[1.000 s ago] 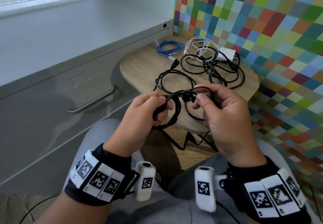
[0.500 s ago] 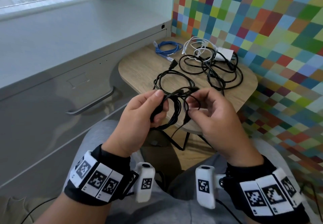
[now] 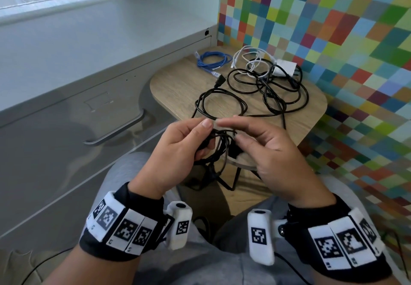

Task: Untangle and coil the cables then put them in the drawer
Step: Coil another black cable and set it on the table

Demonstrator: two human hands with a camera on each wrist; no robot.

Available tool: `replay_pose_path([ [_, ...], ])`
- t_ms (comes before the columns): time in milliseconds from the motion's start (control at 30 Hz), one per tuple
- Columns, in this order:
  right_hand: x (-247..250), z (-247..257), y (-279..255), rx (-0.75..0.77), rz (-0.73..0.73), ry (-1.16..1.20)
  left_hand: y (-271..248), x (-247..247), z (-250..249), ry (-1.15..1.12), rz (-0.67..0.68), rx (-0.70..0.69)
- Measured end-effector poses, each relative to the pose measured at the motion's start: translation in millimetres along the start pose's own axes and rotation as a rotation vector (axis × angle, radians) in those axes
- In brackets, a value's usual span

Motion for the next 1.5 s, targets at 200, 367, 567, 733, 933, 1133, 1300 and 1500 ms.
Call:
replay_pose_path([
  [200,0,3,-1,0.003,-0.032,0.077,2,10,9,-0.055,-0.068,0.070],
  [367,0,-1,-1,0.088,-0.091,-0.102,1,8,3,-0.100,0.004,0.048],
  [567,11,-1,-2,0.112,-0.190,-0.164,1,9,3,0.042,0.098,0.070],
  [733,17,14,-1,0.296,-0.225,-0.363,-2,5,5,0.095,0.186,0.094],
  [933,20,16,-1,0.320,-0.291,-0.272,-7,2,5,-0.102,0.322,0.141],
  [1133,-5,-5,2,0.045,-0.221,0.077,-7,-6,5,-0.257,0.311,0.128],
  [1300,-7,-8,2,-0.020,-0.242,0.250,-4,-5,7,-0.333,0.278,0.134],
  [1500,-6,-12,3,0.005,-0.209,0.125,-4,-6,6,-0.371,0.264,0.153],
])
Point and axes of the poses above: each hand's wrist, its own y-axis towards the middle knuckle, its own x-axis out of the back of the hand, z = x × y, the point moved 5 cm from there along y, towards the middle knuckle, and after that the axes turned 8 degrees about x, right-handed, at the moved point
